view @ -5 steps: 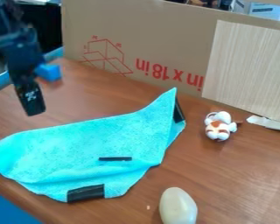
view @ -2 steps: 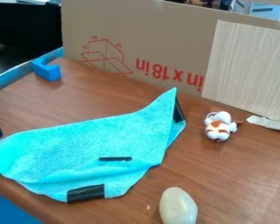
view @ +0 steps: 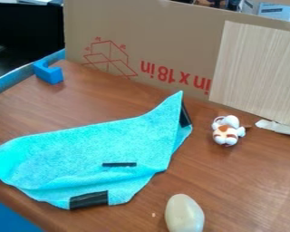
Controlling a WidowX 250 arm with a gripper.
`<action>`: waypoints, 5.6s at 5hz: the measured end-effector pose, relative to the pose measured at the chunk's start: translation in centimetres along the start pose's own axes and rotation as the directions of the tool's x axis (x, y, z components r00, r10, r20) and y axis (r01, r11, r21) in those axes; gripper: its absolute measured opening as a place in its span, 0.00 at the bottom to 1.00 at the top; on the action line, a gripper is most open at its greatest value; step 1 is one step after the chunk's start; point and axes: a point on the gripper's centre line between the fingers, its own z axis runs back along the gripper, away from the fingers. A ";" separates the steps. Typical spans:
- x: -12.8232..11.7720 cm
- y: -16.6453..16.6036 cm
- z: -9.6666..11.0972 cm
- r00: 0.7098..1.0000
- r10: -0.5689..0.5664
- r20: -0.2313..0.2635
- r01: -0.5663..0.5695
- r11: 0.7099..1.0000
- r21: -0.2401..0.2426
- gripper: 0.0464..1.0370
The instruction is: Folding the cloth from bottom left to top right
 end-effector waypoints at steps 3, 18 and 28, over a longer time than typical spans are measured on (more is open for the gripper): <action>-0.6 0.5 -0.9 0.980 0.184 0.081 -0.186 0.982 0.014 0.96; 13.7 -15.5 -0.8 0.985 0.167 0.035 -0.169 0.983 0.075 0.01; 21.0 -29.5 -3.8 0.999 -0.005 0.048 0.003 0.999 0.050 0.96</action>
